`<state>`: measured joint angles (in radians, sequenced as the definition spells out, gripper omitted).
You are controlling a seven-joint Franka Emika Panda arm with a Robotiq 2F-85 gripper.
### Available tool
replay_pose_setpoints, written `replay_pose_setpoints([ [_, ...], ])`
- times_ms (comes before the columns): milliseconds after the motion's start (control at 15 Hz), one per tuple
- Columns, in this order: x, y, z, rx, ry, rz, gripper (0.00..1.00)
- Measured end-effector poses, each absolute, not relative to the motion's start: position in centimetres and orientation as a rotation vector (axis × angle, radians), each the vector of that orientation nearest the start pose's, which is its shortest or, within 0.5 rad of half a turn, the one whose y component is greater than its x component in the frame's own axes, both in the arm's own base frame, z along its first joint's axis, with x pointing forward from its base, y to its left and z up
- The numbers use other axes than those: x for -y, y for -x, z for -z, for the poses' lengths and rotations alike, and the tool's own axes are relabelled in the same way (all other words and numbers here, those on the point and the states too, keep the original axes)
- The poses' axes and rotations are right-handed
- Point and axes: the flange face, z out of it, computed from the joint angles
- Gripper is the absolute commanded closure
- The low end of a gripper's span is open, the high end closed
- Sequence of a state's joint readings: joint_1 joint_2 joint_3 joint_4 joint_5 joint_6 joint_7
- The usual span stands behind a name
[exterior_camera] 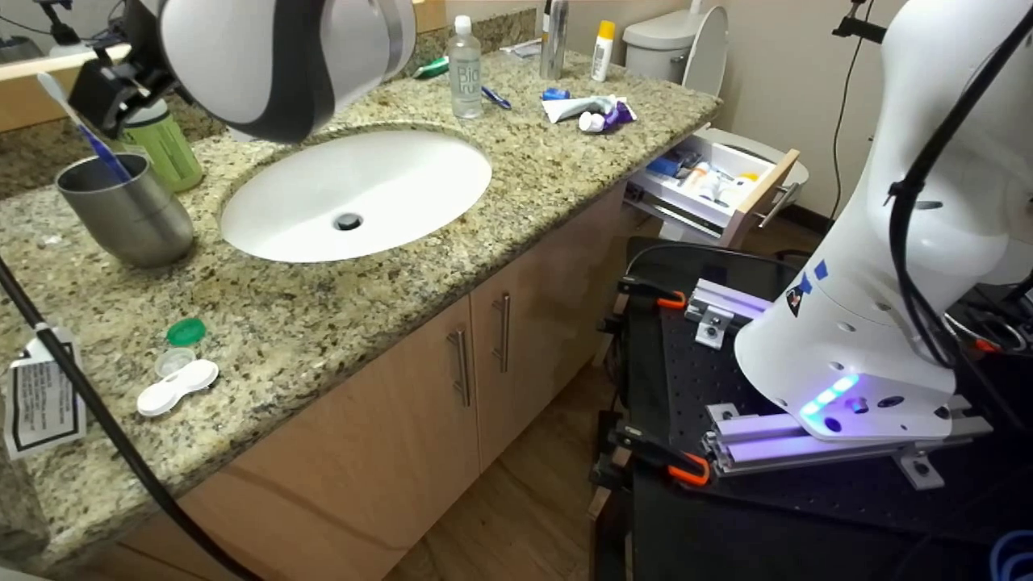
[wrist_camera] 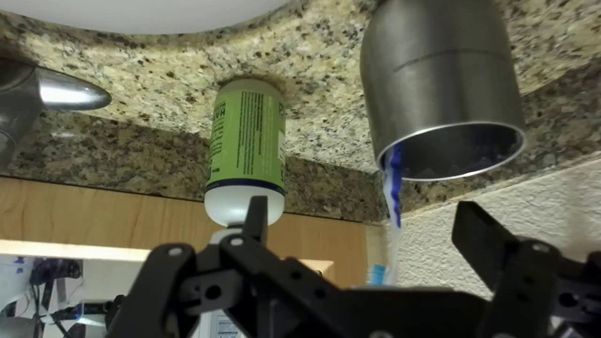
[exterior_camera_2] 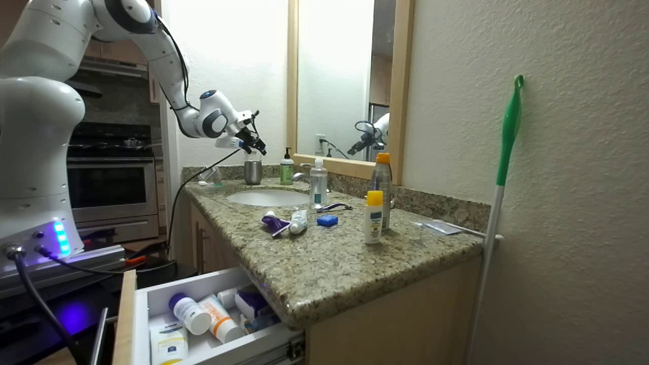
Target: Move the purple tube of tooth paste to the right, move the blue object to the right, move the white tube to the right, remove the toothbrush from the silver cup and place it on the right side of the counter
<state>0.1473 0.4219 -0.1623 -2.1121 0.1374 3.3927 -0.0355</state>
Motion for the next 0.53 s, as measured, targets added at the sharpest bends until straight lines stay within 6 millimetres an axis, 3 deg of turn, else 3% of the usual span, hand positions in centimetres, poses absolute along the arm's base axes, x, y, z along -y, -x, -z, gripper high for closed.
replay_pose_setpoints([
  [200, 1.8, -64.8, -30.6, -0.14, 2.896, 1.347, 0.0],
  [533, 2.3, -65.3, -30.7, -0.129, 2.898, 1.351, 0.0],
])
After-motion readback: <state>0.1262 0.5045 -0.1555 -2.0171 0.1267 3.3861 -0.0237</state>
